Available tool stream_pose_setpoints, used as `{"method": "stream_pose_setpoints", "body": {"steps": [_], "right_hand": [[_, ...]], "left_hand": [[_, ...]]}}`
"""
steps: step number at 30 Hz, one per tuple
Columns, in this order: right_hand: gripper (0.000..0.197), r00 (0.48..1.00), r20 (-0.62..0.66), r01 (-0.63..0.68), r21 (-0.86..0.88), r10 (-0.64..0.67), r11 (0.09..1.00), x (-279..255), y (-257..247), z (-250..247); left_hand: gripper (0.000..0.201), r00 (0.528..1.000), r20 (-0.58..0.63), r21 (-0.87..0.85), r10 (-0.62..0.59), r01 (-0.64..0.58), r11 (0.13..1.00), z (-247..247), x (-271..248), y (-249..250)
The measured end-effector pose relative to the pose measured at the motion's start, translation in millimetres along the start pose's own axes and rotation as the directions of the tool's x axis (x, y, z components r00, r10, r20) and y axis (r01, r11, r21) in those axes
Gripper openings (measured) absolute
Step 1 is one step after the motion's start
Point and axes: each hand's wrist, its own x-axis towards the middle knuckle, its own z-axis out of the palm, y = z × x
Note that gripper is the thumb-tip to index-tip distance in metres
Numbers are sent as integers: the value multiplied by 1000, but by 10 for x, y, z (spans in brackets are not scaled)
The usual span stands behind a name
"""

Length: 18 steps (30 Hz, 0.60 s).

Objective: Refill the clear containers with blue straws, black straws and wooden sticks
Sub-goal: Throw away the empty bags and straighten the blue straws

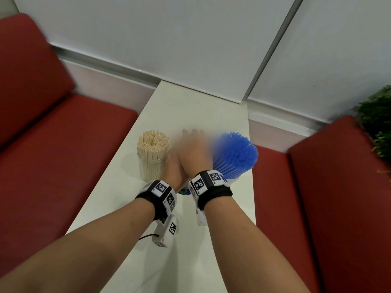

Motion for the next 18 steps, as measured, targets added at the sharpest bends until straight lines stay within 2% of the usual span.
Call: {"method": "stream_pose_setpoints", "body": {"steps": [2, 4, 5, 6, 8, 9, 11, 12, 13, 14, 15, 16, 17, 18], "right_hand": [[60, 999, -45, -2, 65, 5, 998, 0, -49, -50], [59, 981, -195, 44, 183, -7, 982, 2, -126, -109], [57, 963, -267, 94, 246, -26, 965, 0, -180, -125], [55, 946, -319, 151, 291, -53, 945, -8, -250, -132], [53, 936, -337, 225, 356, -100, 907, -21, -403, -105], [54, 941, -314, 247, 382, -126, 890, -19, -479, -67], [58, 948, -259, 277, 389, -185, 878, -16, -624, 43], [63, 953, -221, 275, 352, -206, 894, -8, -687, 116], [69, 963, -165, 255, 285, -215, 924, 8, -746, 194], [74, 973, -99, 224, 202, -208, 953, 30, -793, 283], [76, 982, -43, 186, 128, -182, 974, 52, -839, 371], [74, 990, -6, 143, 81, -143, 986, 77, -876, 453], [72, 994, 19, 108, 58, -109, 992, 110, -910, 520], [70, 995, 46, 90, 41, -92, 995, 142, -935, 575]], "left_hand": [[61, 991, 6, -19, 132, -131, 991, -37, -45, 14], [67, 979, 16, 122, 205, -205, 971, -163, -103, -165], [63, 981, 0, 185, 194, -191, 964, -247, -170, -251], [52, 976, -32, 276, 217, -200, 940, -349, -242, -364], [26, 936, -129, 452, 328, -239, 859, -538, -380, -543], [25, 918, -191, 495, 348, -217, 842, -642, -432, -571], [44, 875, -381, 466, 300, -98, 879, -827, -432, -660], [61, 872, -437, 436, 219, -8, 900, -906, -400, -674], [83, 891, -436, 408, 125, 72, 910, -965, -333, -653], [100, 921, -386, 381, 60, 100, 919, -1002, -264, -617], [104, 951, -308, 297, -2, 98, 950, -1024, -179, -602], [89, 970, -241, 140, -33, 68, 988, -1028, -95, -569], [61, 978, -196, 94, -66, 86, 992, -1039, -13, -548], [40, 982, -187, 135, -30, 56, 989, -1063, 68, -554]]}}
